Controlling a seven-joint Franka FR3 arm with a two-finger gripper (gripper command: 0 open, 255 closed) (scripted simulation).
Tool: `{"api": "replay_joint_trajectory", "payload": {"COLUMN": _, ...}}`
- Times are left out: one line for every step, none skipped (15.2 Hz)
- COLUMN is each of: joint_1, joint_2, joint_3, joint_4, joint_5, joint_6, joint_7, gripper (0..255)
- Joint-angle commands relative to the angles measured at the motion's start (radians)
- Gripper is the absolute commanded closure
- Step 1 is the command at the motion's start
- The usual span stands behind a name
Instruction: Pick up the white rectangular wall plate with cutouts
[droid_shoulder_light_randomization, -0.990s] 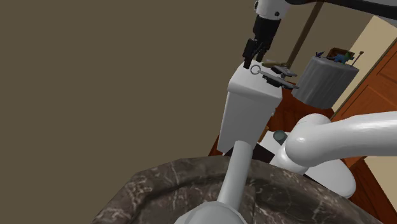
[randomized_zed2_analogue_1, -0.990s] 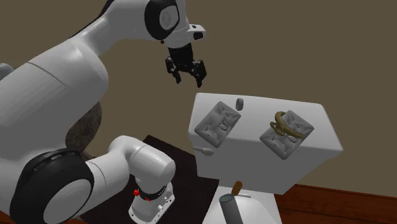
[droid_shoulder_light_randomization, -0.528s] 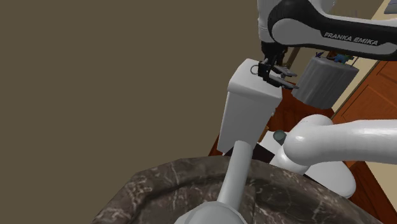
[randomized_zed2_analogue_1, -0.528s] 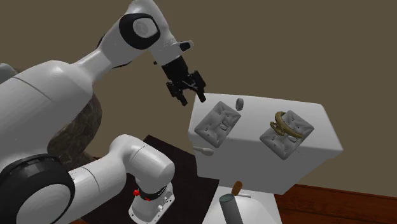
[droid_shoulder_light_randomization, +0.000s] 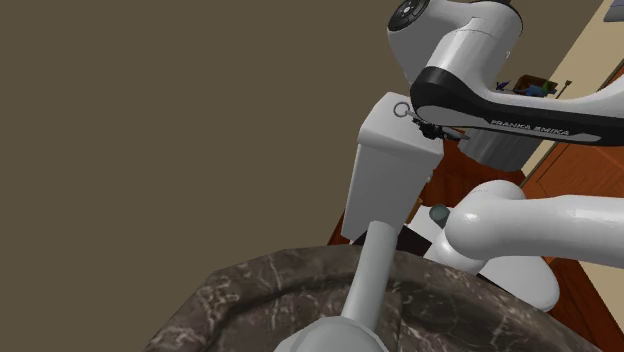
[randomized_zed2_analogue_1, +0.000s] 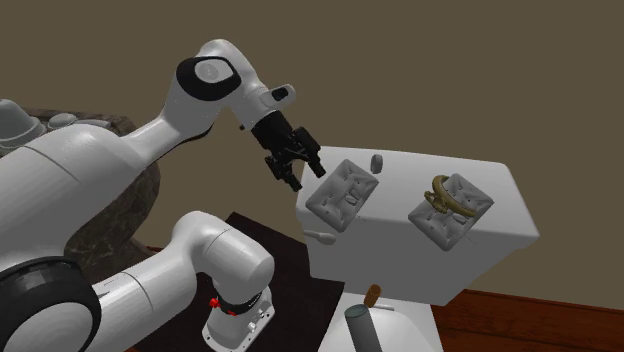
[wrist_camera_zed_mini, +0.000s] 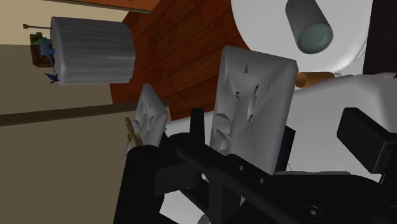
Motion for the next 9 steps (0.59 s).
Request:
{"api": "replay_joint_trajectory", "payload": {"joint_1": 0.004, "joint_2": -0.003, "joint_3": 0.005, "joint_4": -0.024, "joint_5": 0.006, "joint_6": 0.012, "joint_7": 0.016, "gripper": 0}}
{"api": "replay_joint_trajectory", "payload": {"joint_1": 0.007, "joint_2": -0.005, "joint_3": 0.006, "joint_4": -0.037, "joint_5": 0.009, "joint_6": 0.019, "joint_7": 0.025, "gripper": 0}}
{"api": "replay_joint_trajectory", "payload": {"joint_1": 0.01, "joint_2": -0.007, "joint_3": 0.009, "joint_4": -0.057, "joint_5": 0.015, "joint_6": 0.03, "joint_7": 0.038, "gripper": 0}}
{"api": "replay_joint_trajectory", "payload": {"joint_1": 0.01, "joint_2": -0.007, "joint_3": 0.009, "joint_4": -0.057, "joint_5": 0.015, "joint_6": 0.03, "joint_7": 0.038, "gripper": 0}}
{"api": "replay_joint_trajectory", "payload": {"joint_1": 0.01, "joint_2": -0.007, "joint_3": 0.009, "joint_4": -0.057, "joint_5": 0.015, "joint_6": 0.03, "joint_7": 0.038, "gripper": 0}}
{"api": "replay_joint_trajectory", "payload": {"joint_1": 0.01, "joint_2": -0.008, "joint_3": 0.009, "joint_4": -0.058, "joint_5": 0.016, "joint_6": 0.03, "joint_7": 0.038, "gripper": 255}}
{"api": "replay_joint_trajectory", "payload": {"joint_1": 0.011, "joint_2": -0.009, "joint_3": 0.009, "joint_4": -0.058, "joint_5": 0.016, "joint_6": 0.029, "joint_7": 0.038, "gripper": 255}}
{"api": "replay_joint_trajectory", "payload": {"joint_1": 0.011, "joint_2": -0.008, "joint_3": 0.009, "joint_4": -0.058, "joint_5": 0.016, "joint_6": 0.03, "joint_7": 0.038, "gripper": 255}}
{"api": "replay_joint_trajectory", "payload": {"joint_1": 0.011, "joint_2": -0.008, "joint_3": 0.009, "joint_4": -0.058, "joint_5": 0.016, "joint_6": 0.03, "joint_7": 0.038, "gripper": 255}}
